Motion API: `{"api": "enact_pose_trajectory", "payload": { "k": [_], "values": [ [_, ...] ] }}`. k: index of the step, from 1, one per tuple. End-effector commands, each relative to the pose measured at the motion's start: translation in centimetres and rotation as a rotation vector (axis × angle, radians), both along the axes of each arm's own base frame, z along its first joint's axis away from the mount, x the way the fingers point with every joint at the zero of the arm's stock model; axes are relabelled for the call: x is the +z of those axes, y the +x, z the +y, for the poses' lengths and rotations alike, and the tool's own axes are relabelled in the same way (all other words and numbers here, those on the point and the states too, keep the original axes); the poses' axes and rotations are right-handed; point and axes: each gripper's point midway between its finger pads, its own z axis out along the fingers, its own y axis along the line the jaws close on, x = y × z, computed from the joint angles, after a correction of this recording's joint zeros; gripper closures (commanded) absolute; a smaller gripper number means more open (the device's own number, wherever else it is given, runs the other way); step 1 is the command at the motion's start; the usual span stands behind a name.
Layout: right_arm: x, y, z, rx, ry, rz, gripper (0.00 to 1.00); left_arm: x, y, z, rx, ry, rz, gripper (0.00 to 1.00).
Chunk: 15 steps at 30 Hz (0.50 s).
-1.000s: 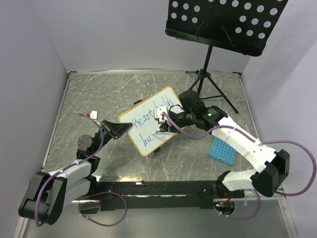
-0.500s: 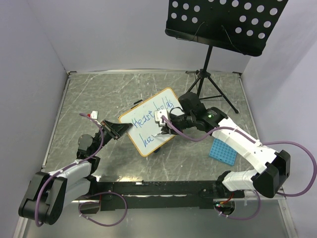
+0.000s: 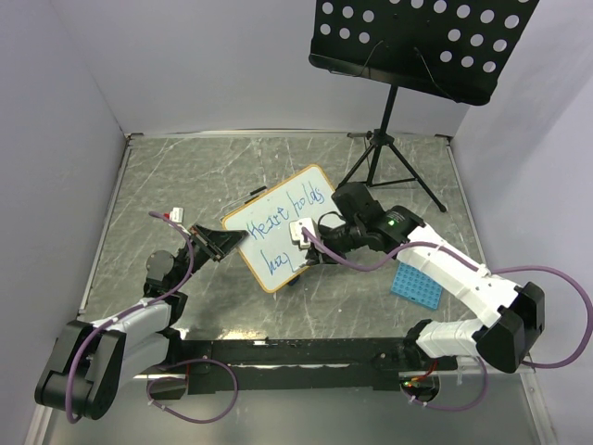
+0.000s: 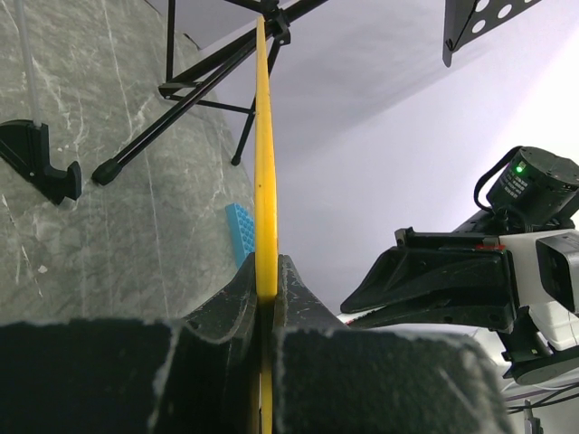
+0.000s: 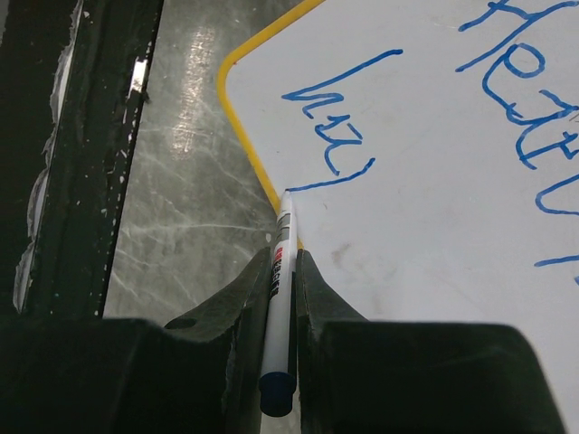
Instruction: Write a sentence on the whiteboard
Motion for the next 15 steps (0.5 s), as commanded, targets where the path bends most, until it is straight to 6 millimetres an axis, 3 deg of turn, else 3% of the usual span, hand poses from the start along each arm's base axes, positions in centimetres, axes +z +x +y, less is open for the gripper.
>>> {"api": "enact_pose_trajectory", "payload": {
  "k": [1,8,15],
  "values": [
    [1.5,-0.1,0.3,0.003,0.047,-0.036,1.00,6.1,-0.4,0.2,-0.003,-0.093,-0.194,0.99],
    [4.5,1.0,1.7,-0.023,0.125,-0.064,1.00,5.9,-0.4,0.2,-0.001,-0.090,-0.189,0.99],
    [4.9,2.5,2.2,-0.079,0.136,-0.090,1.00,5.9,-0.5,0.3,0.002,-0.087,-0.190,0.99]
  ]
}}
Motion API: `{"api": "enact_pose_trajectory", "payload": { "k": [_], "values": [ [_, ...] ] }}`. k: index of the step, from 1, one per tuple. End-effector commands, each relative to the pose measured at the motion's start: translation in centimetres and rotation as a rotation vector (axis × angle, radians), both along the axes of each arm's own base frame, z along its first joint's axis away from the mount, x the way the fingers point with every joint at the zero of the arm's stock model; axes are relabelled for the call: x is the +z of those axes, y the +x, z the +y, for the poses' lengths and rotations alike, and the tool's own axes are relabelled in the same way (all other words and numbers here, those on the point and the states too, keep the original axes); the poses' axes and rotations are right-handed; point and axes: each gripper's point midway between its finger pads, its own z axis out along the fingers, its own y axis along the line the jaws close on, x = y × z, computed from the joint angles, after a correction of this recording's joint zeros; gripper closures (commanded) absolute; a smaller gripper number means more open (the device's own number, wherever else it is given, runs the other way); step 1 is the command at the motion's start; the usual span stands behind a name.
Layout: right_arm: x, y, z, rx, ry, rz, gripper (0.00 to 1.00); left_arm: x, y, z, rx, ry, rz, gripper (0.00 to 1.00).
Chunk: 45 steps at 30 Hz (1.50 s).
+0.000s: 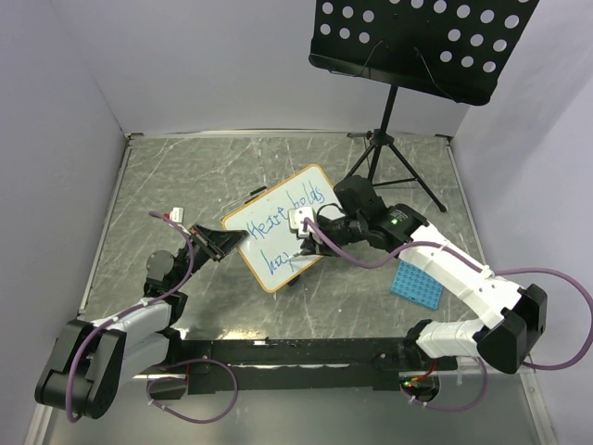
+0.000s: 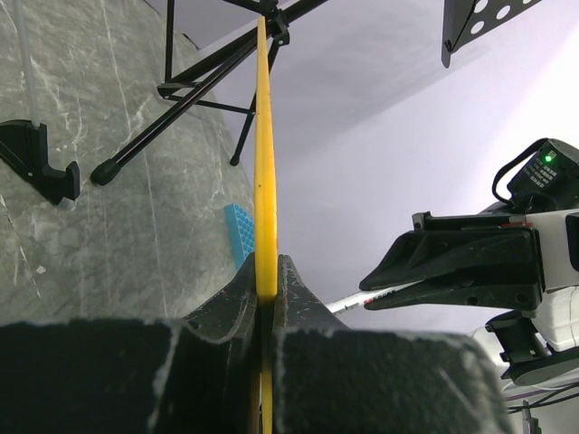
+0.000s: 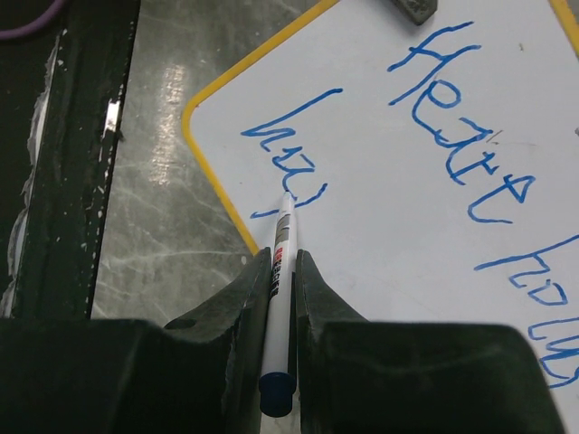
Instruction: Write a sentence on the whiteboard
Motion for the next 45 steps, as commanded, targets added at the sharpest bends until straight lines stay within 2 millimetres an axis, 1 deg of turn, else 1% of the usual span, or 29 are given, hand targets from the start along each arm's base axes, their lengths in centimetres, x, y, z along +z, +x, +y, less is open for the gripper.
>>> {"api": "enact_pose_trajectory", "payload": {
  "k": [1,7,10,13,19,26,37,45],
  "values": [
    [2.6,1.5,1.1,-0.037,0.066,-0.066,1.00,6.0,-0.6,0.2,-0.002,-0.085,-0.195,0.99],
    [2.0,2.5,1.3,-0.075,0.057,-0.072,1.00,6.0,-0.6,0.2,-0.006,-0.089,-0.196,0.99],
    [1.9,2.6,1.3,-0.083,0.055,-0.073,1.00,6.1,-0.5,0.1,-0.007,-0.090,-0.197,0.99],
    [1.4,2.8,1.4,-0.092,0.045,-0.065,1.00,6.1,-0.5,0.1,-0.008,-0.090,-0.196,0.99],
    [1.2,2.8,1.2,-0.096,0.037,-0.063,1.00,6.1,-0.5,0.1,-0.009,-0.091,-0.199,0.99],
    [0.9,3.6,0.7,-0.144,0.018,-0.084,1.00,6.0,-0.5,0.2,-0.004,-0.091,-0.195,0.99],
    [0.2,3.2,-0.4,-0.156,-0.021,-0.089,1.00,6.1,-0.5,0.3,0.007,-0.091,-0.196,0.99],
    [-0.3,2.3,-0.7,-0.132,-0.038,-0.068,1.00,6.0,-0.4,0.5,0.018,-0.092,-0.193,0.99]
  ]
}}
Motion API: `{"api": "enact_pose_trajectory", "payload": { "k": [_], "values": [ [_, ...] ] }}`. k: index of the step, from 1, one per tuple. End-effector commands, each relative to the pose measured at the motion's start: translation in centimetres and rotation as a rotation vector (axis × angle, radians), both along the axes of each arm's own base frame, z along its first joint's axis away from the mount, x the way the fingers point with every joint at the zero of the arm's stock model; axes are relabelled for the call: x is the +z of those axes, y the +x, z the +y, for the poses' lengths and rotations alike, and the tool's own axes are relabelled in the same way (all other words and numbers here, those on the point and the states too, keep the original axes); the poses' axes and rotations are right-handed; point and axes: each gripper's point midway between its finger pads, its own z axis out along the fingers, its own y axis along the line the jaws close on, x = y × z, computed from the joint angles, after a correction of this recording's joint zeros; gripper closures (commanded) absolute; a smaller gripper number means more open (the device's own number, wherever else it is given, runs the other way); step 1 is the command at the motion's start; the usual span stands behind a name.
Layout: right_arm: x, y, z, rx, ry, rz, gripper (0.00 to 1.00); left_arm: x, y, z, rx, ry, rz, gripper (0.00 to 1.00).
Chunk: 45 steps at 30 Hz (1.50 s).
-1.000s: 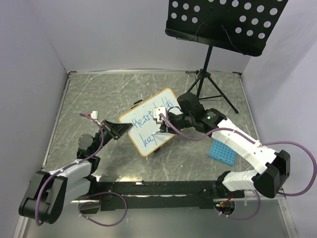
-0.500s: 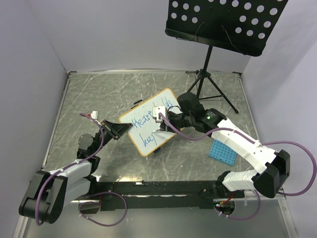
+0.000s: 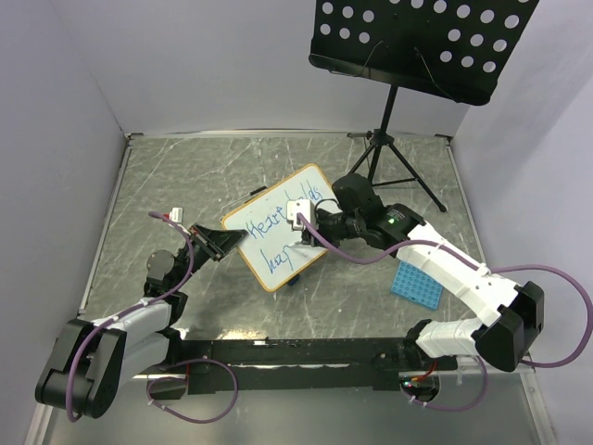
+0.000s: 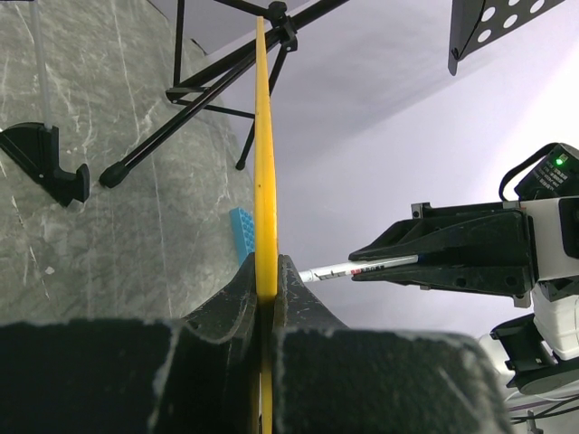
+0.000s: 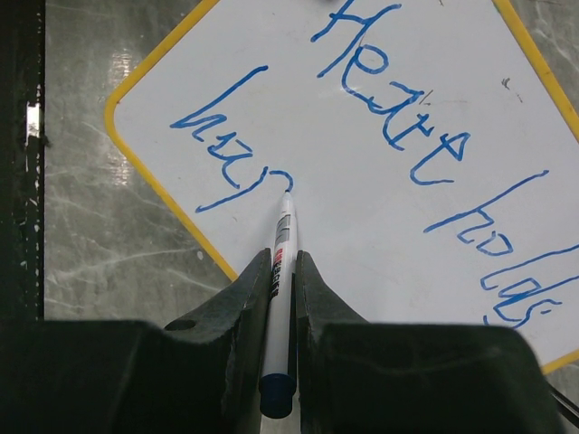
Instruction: Write a sentence on the whiteboard
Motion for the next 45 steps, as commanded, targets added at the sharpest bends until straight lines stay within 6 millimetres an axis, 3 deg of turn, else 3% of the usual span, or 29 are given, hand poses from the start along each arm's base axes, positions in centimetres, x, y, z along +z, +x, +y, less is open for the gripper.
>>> {"api": "enact_pose_trajectory", "payload": {
  "k": [1,16,29,45],
  "values": [
    [-0.2,-1.0,-0.6,0.018,-0.017,0.004,1.00,6.1,-0.7,0.3,0.001,-0.092,-0.202,0.99],
    [-0.2,-2.6,0.1,0.067,0.014,0.077,1.00,6.1,-0.7,0.3,-0.001,-0.093,-0.203,0.99],
    [2.2,-0.8,0.4,-0.018,0.083,0.033,1.00,5.7,-0.8,0.4,0.007,-0.087,-0.193,0.99],
    [2.0,1.6,-1.0,-0.121,0.069,0.005,1.00,5.9,-0.7,0.3,-0.001,-0.091,-0.197,0.99]
  ]
}}
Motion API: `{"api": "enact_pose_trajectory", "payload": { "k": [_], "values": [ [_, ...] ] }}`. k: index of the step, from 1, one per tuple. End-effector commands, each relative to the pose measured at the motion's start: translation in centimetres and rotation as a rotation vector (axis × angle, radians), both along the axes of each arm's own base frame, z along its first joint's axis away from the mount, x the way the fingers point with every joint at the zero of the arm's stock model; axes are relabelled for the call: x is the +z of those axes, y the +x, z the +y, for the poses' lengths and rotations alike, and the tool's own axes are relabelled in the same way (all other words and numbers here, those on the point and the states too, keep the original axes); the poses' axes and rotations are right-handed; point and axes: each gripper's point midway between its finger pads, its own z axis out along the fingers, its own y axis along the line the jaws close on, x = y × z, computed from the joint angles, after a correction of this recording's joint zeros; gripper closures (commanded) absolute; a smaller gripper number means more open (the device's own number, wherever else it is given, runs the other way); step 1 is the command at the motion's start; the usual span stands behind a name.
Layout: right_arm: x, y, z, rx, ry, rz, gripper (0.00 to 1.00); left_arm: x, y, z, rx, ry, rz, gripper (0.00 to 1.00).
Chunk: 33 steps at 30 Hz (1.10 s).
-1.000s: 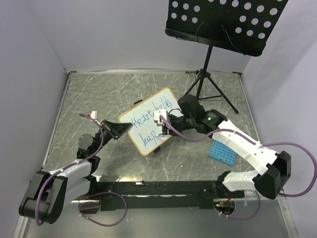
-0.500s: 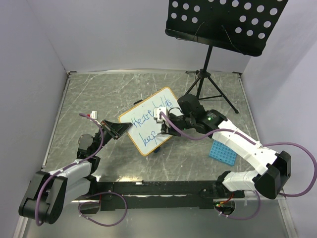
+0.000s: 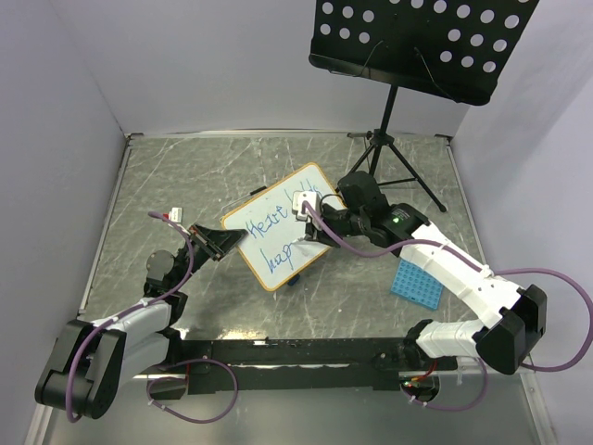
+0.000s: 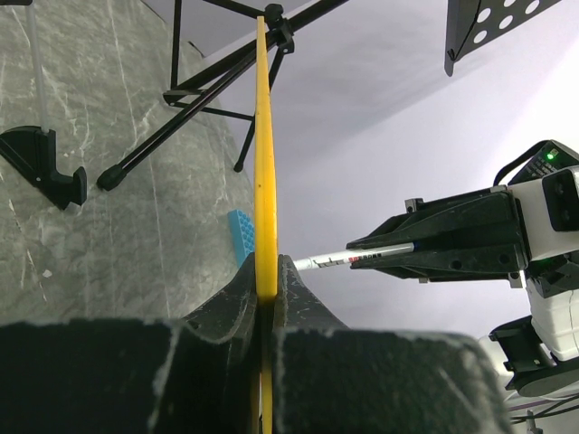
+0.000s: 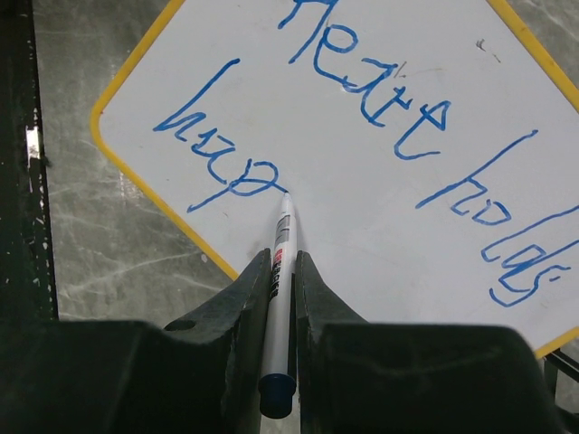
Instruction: Write a sentence on the whiteboard
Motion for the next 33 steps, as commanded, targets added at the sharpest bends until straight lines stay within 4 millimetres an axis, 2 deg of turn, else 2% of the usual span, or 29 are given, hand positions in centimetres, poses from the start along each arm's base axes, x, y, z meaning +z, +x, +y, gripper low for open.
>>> {"api": "enact_pose_trajectory", "payload": {
  "k": [1,29,33],
  "values": [
    [1.6,0.7,-0.2,-0.024,0.031,-0.042,1.00,5.8,-0.7,0.3,-0.004,-0.088,-0.194,0.99],
    [-1.9,-3.7,-1.9,0.126,-0.076,0.085,1.00,5.1,-0.5,0.3,0.004,-0.080,-0.178,0.99],
    [-1.3,-3.7,-1.7,0.134,-0.064,0.080,1.00,5.1,-0.5,0.3,0.003,-0.083,-0.179,0.99]
  ]
}}
